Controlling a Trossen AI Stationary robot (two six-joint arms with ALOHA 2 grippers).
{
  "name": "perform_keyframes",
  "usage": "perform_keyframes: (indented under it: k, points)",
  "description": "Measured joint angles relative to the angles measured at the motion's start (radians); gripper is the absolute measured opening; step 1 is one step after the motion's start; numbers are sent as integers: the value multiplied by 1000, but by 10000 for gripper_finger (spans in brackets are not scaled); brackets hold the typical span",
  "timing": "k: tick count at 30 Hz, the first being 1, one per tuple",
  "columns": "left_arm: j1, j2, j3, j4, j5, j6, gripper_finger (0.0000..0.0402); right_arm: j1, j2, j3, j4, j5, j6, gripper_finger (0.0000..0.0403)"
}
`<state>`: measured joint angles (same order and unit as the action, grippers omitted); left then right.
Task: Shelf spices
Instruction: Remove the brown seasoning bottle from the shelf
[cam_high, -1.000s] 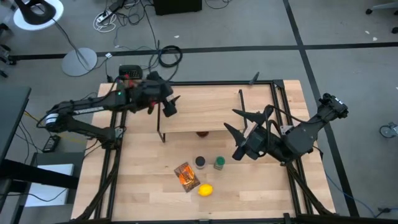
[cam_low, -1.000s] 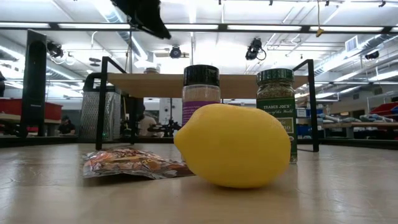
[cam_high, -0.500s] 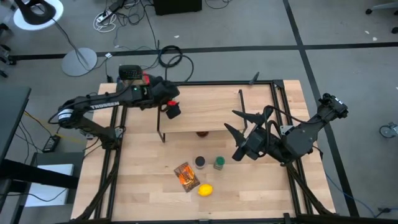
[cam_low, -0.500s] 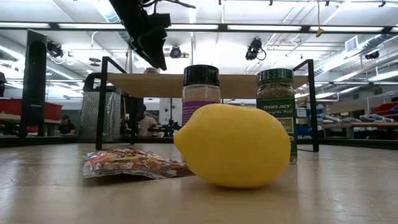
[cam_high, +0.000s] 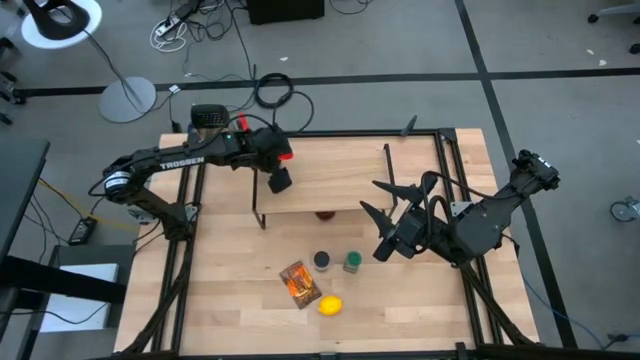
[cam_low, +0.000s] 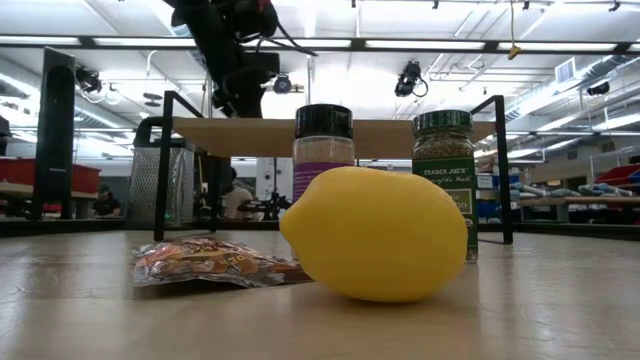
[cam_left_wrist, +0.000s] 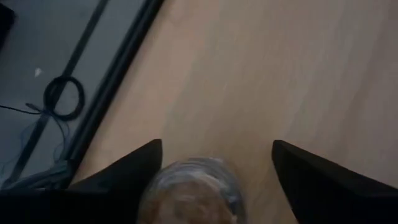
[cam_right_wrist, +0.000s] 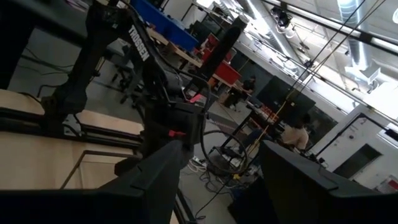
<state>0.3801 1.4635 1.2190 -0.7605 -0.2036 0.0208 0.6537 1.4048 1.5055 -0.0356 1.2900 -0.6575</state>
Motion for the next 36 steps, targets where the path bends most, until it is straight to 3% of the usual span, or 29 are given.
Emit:
perform_keyframes:
  k: [9,22,28,34,36]
  points:
    - [0,-3,3,-36,32,-1,177,0,0,0,-7,0,6,213]
    - [-23,-9,62,-118,72,1,177,0,0,0,-6,0,6,210]
    - [-98,-97,140,-66,91,27,177,0,0,0,-9,0,6,208]
    - [-208,-211,164,21,247,40,177,-2,0,0,-12,0,8,208]
    - [-268,-230,164,40,256,46,177,-2,0,0,-12,0,9,207]
